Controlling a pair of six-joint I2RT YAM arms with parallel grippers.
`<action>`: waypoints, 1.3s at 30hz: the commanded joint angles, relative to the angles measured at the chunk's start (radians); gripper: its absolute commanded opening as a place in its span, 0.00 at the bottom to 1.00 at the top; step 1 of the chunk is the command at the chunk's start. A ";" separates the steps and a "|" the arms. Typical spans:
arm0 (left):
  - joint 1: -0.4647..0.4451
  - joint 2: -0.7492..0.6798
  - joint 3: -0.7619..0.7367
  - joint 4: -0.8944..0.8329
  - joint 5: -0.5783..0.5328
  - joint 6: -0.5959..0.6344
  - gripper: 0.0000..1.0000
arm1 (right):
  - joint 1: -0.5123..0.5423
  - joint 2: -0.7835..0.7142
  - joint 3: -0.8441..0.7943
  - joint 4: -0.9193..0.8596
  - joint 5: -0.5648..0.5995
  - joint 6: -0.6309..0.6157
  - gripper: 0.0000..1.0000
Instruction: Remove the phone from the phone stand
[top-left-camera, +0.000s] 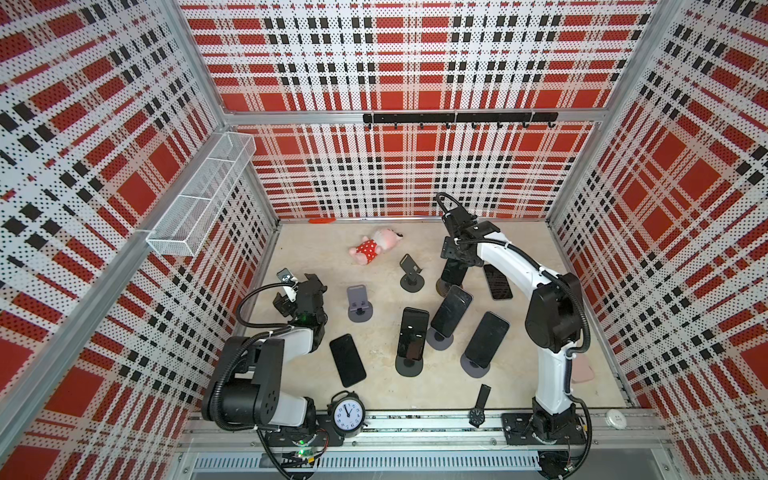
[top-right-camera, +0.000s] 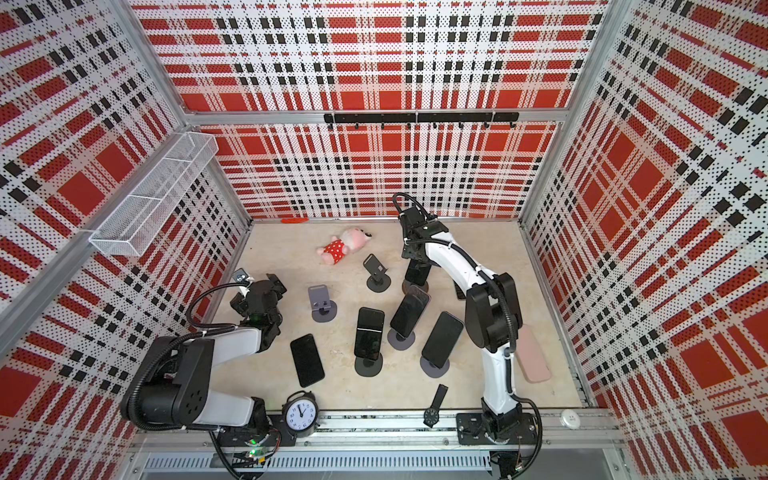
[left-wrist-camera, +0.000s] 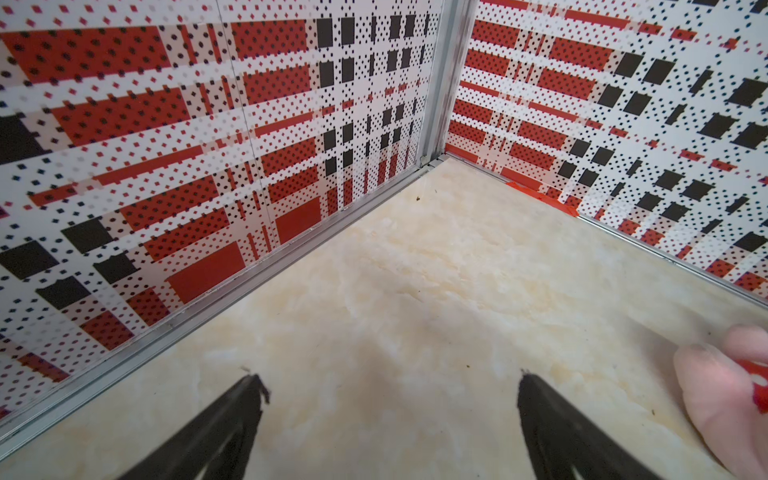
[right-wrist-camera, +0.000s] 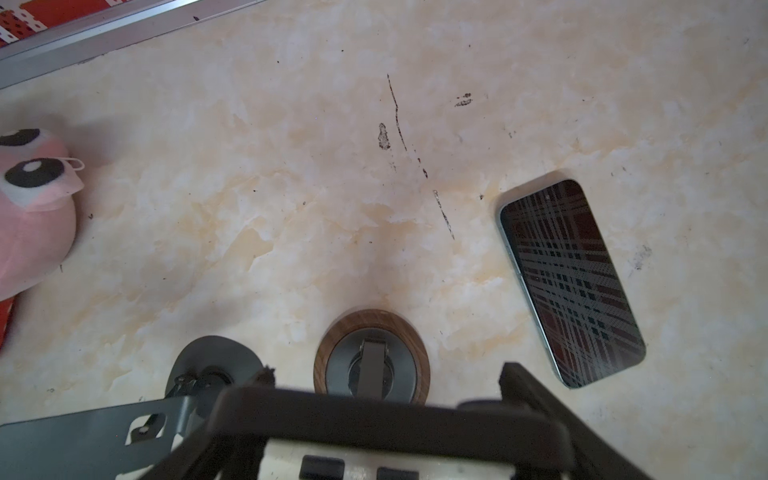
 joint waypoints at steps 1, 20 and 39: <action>0.003 0.008 0.027 -0.005 -0.003 0.006 0.98 | -0.014 -0.028 -0.022 0.029 -0.007 -0.002 0.84; 0.001 0.023 0.039 -0.016 -0.011 0.004 0.98 | -0.022 -0.068 -0.052 0.066 -0.007 -0.004 0.77; 0.002 0.033 0.046 -0.021 -0.014 0.004 0.98 | -0.028 -0.144 -0.057 0.113 -0.002 -0.055 0.73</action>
